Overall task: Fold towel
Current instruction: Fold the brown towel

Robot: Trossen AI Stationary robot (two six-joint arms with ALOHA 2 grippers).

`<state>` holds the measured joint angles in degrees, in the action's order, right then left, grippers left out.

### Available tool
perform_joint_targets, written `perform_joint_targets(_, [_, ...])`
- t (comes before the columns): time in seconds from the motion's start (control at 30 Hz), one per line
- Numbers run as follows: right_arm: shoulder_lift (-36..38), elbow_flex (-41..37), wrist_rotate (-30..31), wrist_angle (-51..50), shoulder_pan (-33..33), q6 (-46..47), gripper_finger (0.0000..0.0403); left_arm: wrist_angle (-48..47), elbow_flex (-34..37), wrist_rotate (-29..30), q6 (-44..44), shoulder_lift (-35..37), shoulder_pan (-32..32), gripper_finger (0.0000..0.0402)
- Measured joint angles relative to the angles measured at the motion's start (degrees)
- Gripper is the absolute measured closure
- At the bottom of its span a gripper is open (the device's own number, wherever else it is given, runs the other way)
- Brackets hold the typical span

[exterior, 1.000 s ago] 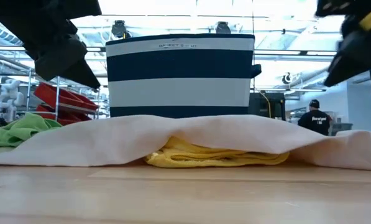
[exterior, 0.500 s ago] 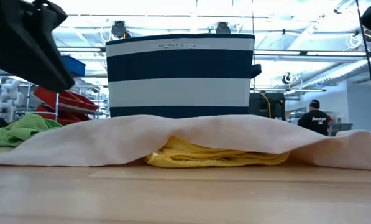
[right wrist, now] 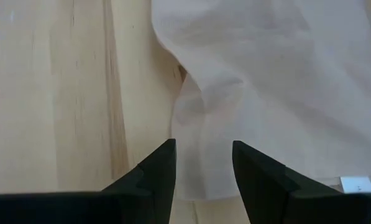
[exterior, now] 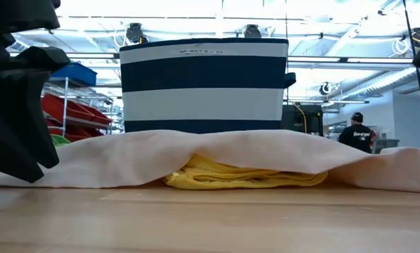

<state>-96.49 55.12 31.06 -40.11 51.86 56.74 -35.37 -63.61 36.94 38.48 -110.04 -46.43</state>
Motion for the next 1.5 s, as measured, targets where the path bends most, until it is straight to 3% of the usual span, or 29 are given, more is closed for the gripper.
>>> perform_joint_targets(0.57, [0.0, -4.4, 0.4, 5.3, -0.8, -0.7, 0.0263, 1.0, 0.0, -3.7, -0.3, -0.2, -2.6, 0.0303])
perform_joint_targets(0.67, [0.0, -4.4, 0.3, 5.5, -0.8, -0.9, 0.0285, 1.0, -0.2, -3.7, -1.0, -1.4, -2.2, 0.0303])
perform_joint_targets(0.83, [0.0, -4.4, -3.3, 6.2, -0.8, -2.3, 0.0377, 0.5, -0.3, -2.9, -1.2, -2.2, -2.1, 0.0303])
perform_joint_targets(0.9, [0.0, -4.4, -4.9, 6.7, -0.8, -3.4, 0.0395, 0.4, -0.2, -2.6, -1.3, -2.2, -2.1, 0.0303])
perform_joint_targets(1.2, [0.4, -3.2, -5.9, 6.3, 0.0, -3.9, 0.0402, -0.4, -0.2, -1.7, -3.1, -2.4, -2.1, 0.0303])
perform_joint_targets(1.5, [0.5, 4.4, -5.7, -2.8, 2.2, -3.6, 0.0403, -3.0, -0.1, -2.3, -4.6, -2.4, -0.7, 0.0303])
